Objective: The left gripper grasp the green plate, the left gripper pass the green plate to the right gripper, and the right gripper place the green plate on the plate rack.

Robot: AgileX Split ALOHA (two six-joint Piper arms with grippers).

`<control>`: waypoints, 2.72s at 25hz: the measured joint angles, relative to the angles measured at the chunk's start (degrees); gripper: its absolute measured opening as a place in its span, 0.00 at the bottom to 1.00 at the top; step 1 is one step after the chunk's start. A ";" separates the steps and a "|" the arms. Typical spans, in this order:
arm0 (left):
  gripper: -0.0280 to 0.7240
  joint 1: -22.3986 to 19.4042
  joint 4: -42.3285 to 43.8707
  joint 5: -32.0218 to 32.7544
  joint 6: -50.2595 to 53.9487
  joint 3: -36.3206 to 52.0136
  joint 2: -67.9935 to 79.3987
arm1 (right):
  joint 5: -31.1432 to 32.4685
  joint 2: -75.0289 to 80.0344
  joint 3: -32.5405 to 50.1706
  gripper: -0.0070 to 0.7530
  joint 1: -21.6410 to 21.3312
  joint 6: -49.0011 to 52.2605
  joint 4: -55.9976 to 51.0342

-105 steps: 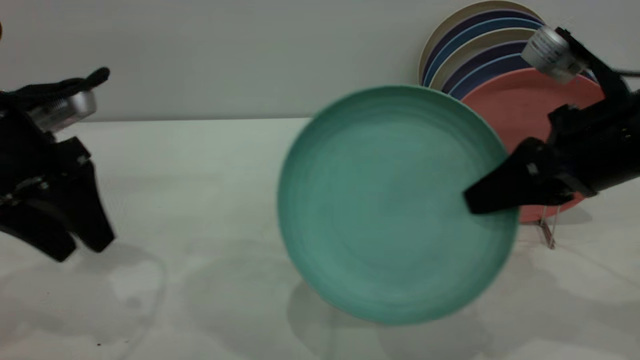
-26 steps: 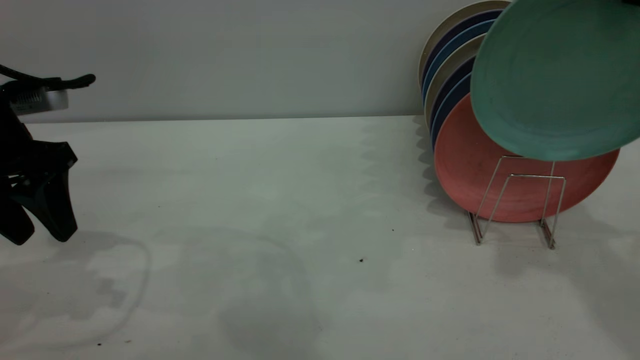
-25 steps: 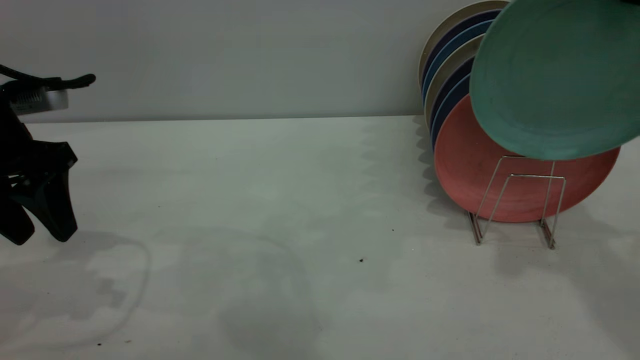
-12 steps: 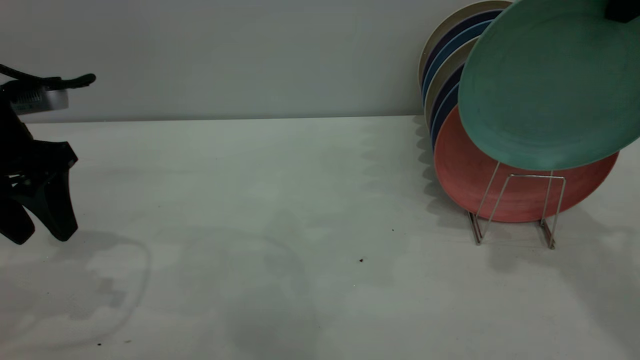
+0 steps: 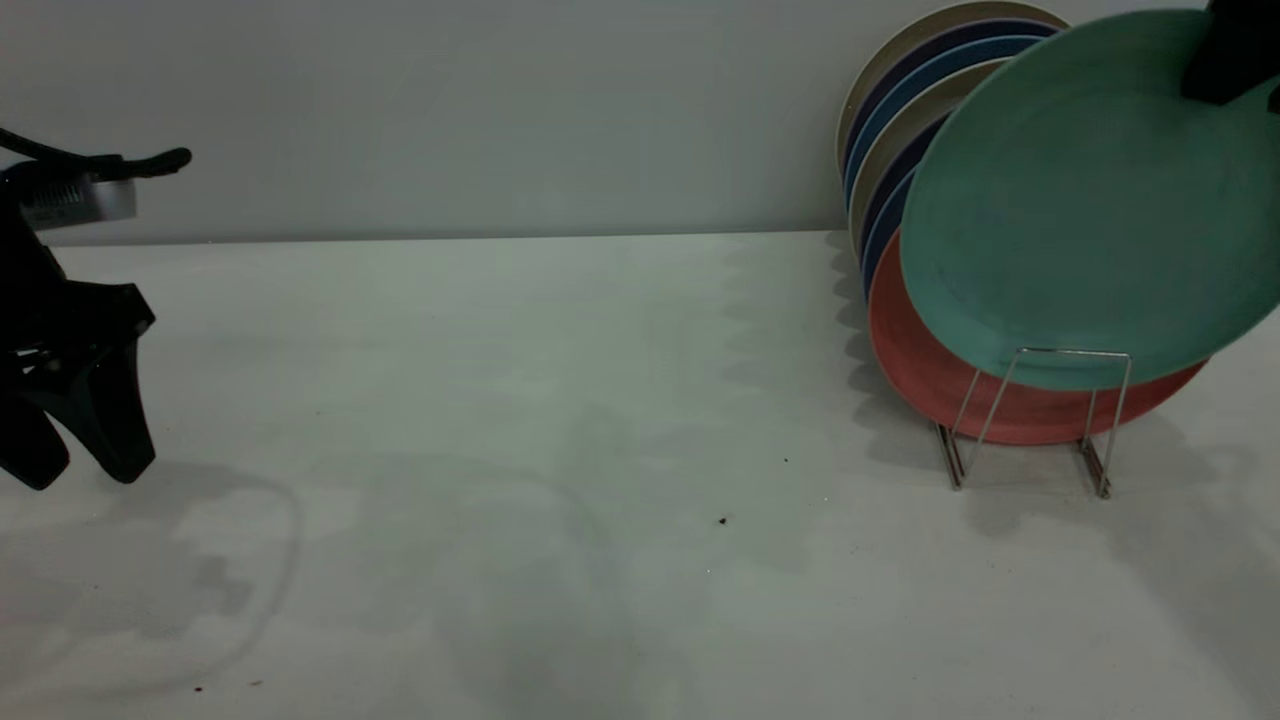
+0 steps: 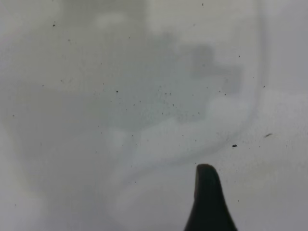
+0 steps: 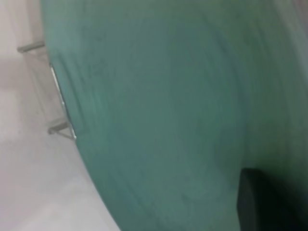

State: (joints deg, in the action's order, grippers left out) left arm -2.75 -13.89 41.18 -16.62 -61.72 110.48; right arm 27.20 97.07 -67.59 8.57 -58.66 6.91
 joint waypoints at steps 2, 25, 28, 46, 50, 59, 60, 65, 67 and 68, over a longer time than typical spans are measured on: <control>0.75 0.00 0.00 0.00 0.00 0.00 0.00 | -0.07 0.58 0.00 0.09 0.00 0.00 -0.06; 0.75 0.00 0.00 0.01 -0.08 0.00 0.00 | 1.32 4.07 -0.06 0.42 0.00 0.00 -5.91; 0.75 0.00 0.00 0.01 -0.08 0.00 0.00 | 2.69 4.07 -0.06 0.44 0.00 0.05 -8.28; 0.75 0.00 5.24 -1.70 1.29 0.00 0.00 | 19.50 -4.33 -6.60 0.44 0.00 51.20 -6.01; 0.75 0.00 8.89 0.19 5.10 0.00 -0.63 | 26.57 -6.16 -7.98 0.44 0.00 58.66 -2.76; 0.70 0.00 13.89 5.92 11.59 0.00 -14.81 | 42.40 -9.86 -7.97 0.44 0.00 62.60 -2.75; 0.70 0.00 13.89 6.65 11.59 0.00 -17.10 | 42.69 -10.60 -7.97 0.44 0.00 62.67 -2.89; 0.68 0.00 12.98 9.59 11.34 1.17 -28.09 | 42.88 -18.74 -5.37 0.44 0.00 62.20 -5.34; 0.68 0.00 10.93 10.55 9.84 2.82 -32.44 | 42.93 -23.49 -3.07 0.44 0.00 60.36 -6.91; 0.68 0.00 9.77 11.20 8.86 3.97 -34.91 | 43.09 -26.31 -1.54 0.44 0.00 59.52 -7.99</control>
State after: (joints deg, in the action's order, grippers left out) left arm -2.75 -4.12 52.38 -7.76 -57.74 75.58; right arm 70.29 70.76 -69.13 8.57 0.87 -1.08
